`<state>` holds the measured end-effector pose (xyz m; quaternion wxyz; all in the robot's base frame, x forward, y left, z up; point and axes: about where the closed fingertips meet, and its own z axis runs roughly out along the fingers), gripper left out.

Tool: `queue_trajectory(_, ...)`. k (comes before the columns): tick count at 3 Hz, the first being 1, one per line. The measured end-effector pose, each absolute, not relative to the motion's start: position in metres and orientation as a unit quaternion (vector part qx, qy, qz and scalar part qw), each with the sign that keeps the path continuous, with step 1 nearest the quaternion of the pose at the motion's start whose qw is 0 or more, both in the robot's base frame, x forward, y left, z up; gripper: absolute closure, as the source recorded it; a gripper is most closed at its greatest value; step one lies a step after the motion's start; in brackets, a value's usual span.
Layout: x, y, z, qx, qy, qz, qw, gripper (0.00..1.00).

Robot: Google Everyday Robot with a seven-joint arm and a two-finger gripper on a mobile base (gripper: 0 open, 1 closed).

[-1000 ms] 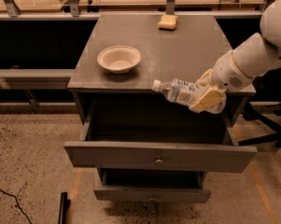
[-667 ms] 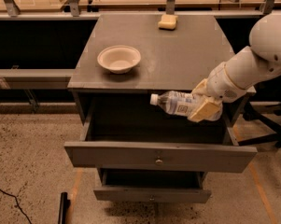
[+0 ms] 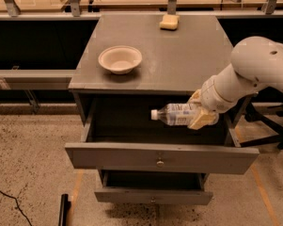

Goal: Place blue plastic bottle into top drawer

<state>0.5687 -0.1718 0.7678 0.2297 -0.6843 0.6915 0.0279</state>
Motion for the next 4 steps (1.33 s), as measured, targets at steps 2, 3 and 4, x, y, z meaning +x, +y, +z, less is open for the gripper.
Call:
queue_trajectory(2, 0.587, -0.176, 0.726, -0.689, 0.689, -0.029, 0.221, 0.83)
queue_trajectory(3, 0.592, -0.179, 0.71, -0.682, 0.698, -0.04, 0.215, 0.59)
queue_trajectory(4, 0.596, -0.179, 0.699, -0.681, 0.7, -0.043, 0.21, 0.36)
